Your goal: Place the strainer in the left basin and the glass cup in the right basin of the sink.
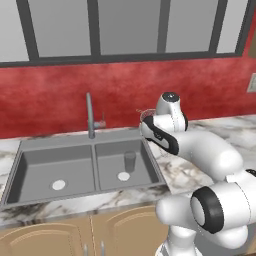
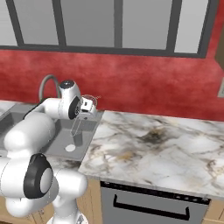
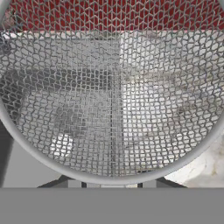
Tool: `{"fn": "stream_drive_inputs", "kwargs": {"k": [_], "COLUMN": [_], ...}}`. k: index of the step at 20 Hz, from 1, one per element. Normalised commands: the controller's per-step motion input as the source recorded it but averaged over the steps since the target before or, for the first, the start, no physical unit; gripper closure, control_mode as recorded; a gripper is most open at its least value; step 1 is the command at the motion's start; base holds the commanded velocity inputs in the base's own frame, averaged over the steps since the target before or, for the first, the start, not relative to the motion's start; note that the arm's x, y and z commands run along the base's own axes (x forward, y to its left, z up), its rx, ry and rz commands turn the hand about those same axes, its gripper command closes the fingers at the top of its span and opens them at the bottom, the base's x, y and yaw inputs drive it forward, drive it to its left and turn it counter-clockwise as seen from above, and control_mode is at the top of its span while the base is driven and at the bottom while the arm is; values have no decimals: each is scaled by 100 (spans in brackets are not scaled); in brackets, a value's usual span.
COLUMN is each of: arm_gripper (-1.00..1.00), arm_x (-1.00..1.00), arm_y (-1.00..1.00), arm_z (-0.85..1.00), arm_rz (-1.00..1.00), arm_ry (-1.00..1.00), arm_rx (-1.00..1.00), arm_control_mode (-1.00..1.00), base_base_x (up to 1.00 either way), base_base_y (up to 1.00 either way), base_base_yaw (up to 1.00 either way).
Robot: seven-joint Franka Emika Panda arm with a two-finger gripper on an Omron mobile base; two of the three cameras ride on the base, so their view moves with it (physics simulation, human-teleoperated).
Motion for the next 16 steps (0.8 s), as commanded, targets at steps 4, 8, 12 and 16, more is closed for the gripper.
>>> {"fn": "stream_drive_inputs", "kwargs": {"k": [4, 8, 12, 16], "arm_gripper": [100, 100, 100, 100], "arm_x": [0, 0, 0, 0], "arm_y": [0, 0, 0, 0], "arm_z": [0, 0, 0, 0], "arm_rz": [0, 0, 0, 0], "arm_ry": [0, 0, 0, 0], "arm_rx": [0, 0, 0, 0], "arm_control_mode": [100, 100, 100, 100], "base_base_x": [-24, -13, -6, -8], "base_base_y": [42, 43, 43, 47], "base_base_yaw": [0, 0, 0, 0]}}
